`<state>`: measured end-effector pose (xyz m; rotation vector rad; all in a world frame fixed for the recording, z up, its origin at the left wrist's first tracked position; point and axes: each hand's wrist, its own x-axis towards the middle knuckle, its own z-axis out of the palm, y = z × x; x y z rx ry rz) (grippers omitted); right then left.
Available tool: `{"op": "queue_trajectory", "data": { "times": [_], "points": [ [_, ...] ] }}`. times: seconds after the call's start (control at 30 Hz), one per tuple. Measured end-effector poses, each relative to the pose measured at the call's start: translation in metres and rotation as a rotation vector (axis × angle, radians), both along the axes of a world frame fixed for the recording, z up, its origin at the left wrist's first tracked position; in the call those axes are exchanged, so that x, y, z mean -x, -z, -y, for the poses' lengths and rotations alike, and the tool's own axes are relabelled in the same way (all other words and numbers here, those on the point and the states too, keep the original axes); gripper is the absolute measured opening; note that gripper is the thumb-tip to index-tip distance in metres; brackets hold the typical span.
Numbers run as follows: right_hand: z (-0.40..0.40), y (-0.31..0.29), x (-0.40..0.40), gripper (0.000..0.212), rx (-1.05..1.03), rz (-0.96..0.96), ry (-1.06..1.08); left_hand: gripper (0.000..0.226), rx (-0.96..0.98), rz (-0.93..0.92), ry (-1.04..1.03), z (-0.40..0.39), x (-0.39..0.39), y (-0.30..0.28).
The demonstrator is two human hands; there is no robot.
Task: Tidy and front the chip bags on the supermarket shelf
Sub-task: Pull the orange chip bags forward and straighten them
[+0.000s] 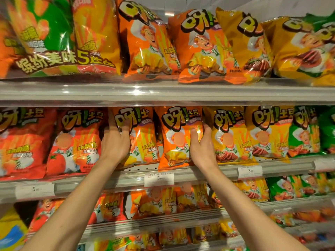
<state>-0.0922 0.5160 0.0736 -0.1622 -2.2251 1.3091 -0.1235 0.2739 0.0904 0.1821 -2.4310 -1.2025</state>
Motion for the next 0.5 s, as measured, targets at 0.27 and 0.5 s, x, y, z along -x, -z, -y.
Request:
{"op": "queue_trajectory", "data": {
  "times": [0.27,0.5],
  "points": [
    [0.015,0.007,-0.015,0.066,-0.62,-0.161,0.082,0.056,0.51,-0.358,-0.041,-0.018,-0.036,0.027],
    [0.027,0.017,-0.002,0.076,-0.781,-0.105,0.199,0.072,0.765,-0.276,0.032,-0.012,-0.021,0.035]
  ]
}}
